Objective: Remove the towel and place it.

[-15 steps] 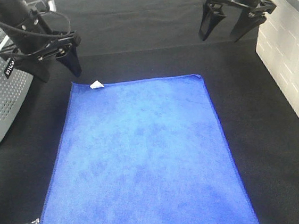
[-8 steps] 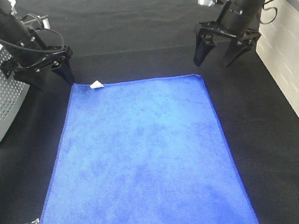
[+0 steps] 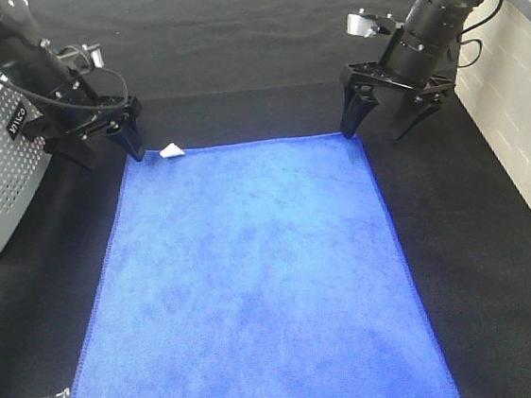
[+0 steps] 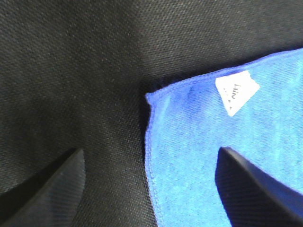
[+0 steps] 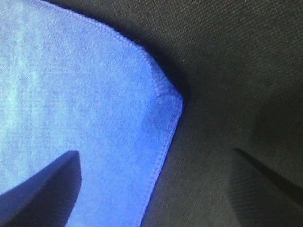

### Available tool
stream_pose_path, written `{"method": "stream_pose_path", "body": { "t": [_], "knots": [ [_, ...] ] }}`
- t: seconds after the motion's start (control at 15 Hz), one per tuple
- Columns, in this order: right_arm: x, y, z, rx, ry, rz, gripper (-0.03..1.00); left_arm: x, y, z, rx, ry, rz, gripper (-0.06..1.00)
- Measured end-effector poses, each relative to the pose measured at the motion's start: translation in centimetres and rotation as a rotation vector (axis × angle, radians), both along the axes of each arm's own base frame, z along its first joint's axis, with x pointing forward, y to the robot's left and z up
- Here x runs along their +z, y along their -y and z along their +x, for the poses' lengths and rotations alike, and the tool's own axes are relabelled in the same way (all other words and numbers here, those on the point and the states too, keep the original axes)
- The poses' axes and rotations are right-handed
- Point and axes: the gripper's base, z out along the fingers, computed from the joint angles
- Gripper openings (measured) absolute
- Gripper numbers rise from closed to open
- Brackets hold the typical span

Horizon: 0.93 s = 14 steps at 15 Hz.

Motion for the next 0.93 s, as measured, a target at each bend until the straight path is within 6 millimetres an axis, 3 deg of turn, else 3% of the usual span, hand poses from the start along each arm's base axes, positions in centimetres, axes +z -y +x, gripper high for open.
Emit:
{"method": "stream_pose_path", "body": {
  "t": [0.4,0.93],
  "knots": [
    [-2.8,0.1,1.2,-0.04,0.068,-0.008,0.82,-1.8,0.0,0.1,-0.029,-0.012,0.006,0.73],
    [-3.1,-0.2,1.2,-0.037,0.07,-0.011,0.82,-2.2,0.1,0.2,-0.036,-0.015,0.003,0.73]
  ]
}}
